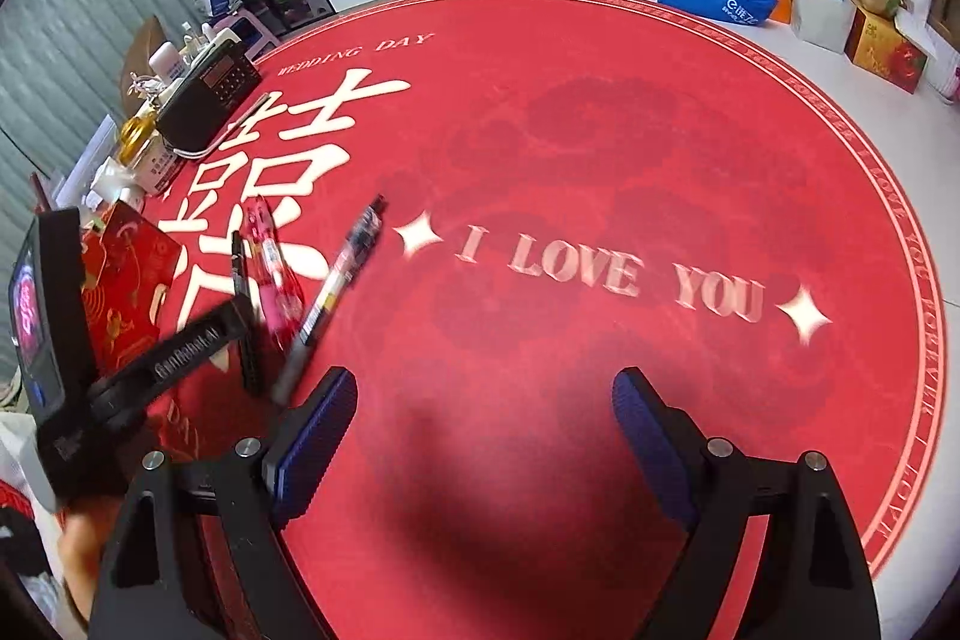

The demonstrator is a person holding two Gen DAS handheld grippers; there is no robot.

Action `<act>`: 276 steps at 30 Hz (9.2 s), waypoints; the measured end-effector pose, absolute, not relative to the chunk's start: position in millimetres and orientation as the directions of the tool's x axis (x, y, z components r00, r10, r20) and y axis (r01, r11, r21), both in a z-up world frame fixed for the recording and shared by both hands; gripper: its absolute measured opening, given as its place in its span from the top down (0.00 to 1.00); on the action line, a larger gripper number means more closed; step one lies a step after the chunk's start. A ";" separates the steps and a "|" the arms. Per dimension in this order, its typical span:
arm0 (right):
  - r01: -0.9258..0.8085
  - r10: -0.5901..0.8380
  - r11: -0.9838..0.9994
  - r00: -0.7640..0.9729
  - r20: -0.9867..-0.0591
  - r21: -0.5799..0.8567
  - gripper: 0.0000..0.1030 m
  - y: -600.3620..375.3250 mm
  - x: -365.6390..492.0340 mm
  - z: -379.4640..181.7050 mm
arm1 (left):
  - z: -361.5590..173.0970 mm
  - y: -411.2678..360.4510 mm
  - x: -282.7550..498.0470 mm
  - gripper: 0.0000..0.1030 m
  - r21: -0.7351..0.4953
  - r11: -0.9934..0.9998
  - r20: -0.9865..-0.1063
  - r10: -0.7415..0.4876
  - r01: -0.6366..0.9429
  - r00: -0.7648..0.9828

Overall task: Organize rigid objects
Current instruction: 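Move both grippers back over the pens on the red mat, then grasp a black marker with the left gripper while the right gripper grasps a clear pen, then carry the black marker and clear pen over the cardboard box, then lower the marker and clear pen into the box and open both grippers, then move both grippers back over the pink pens on the mat, then grasp a red pen with the right gripper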

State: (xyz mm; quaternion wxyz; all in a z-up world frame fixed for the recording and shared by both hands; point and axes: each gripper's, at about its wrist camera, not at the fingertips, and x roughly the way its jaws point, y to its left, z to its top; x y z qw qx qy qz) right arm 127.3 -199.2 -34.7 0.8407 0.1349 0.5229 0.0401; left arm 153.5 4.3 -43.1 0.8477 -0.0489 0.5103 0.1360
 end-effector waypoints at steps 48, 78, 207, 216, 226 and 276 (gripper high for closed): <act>-0.121 0.198 0.979 0.412 -0.890 0.162 0.84 -197.6 113.4 -37.9 | -32.5 -11.0 143.3 0.91 -0.127 0.988 -0.883 -0.072 -0.088 0.464; -0.268 0.201 0.958 0.374 -0.905 0.102 0.83 -169.8 46.8 -44.7 | -2.6 -24.0 11.1 0.91 -0.075 0.996 -0.819 -0.032 -0.052 0.572; -0.391 0.391 0.896 0.476 -0.787 0.209 0.21 -29.7 112.3 27.5 | 67.5 162.6 36.3 0.00 -0.114 0.923 -0.762 0.156 -0.368 0.628; -0.033 0.245 0.964 0.489 -0.837 0.263 0.21 -175.5 114.5 -8.9 | 33.5 34.3 92.9 0.00 -0.181 0.960 -0.796 -0.016 -0.212 0.605; 0.037 0.257 0.950 0.467 -0.846 0.310 0.21 -233.8 96.8 -26.8 | -38.6 -12.1 167.7 0.00 -0.117 0.961 -0.885 0.013 -0.250 0.466; -0.225 0.208 0.965 0.345 -0.915 0.135 0.89 -194.5 154.2 -46.8 | -44.6 -44.4 168.7 0.00 -0.036 0.995 -0.827 -0.083 0.096 0.556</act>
